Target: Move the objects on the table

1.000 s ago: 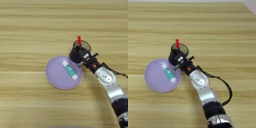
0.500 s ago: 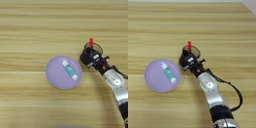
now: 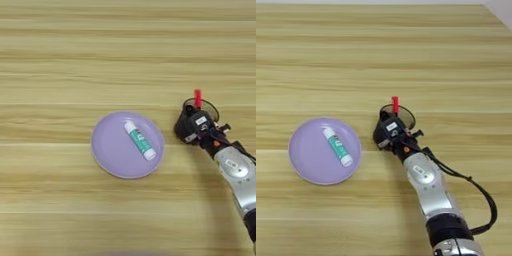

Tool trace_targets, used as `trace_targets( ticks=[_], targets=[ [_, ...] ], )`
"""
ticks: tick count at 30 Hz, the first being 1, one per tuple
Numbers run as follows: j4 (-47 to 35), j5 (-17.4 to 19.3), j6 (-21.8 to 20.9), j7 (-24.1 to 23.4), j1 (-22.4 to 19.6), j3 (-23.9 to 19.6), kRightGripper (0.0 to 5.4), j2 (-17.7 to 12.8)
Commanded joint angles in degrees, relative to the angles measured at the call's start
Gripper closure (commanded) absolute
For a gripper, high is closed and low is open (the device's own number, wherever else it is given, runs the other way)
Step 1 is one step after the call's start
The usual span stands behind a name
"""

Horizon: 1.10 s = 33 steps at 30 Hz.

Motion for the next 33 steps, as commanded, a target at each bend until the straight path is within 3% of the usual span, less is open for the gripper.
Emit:
trace_targets(
  ticks=[1, 14, 23, 24, 33],
  targets=[
    [-1.41, 0.11, 1.07, -1.28, -4.45, -0.48, 4.08, -1.98],
    [-1.84, -0.25, 5.7, 1.35, -3.82, 1.95, 4.08, -1.48],
    [-1.66, 1.18, 8.31, 1.78, -3.63, 1.38, 4.08, -1.13],
    [-1.82, 1.68, 8.75, 1.96, -3.58, 1.15, 3.8, -1.05],
    [-3.7, 5.12, 11.92, 3.48, -3.3, -0.05, 2.94, -1.01]
  ],
)
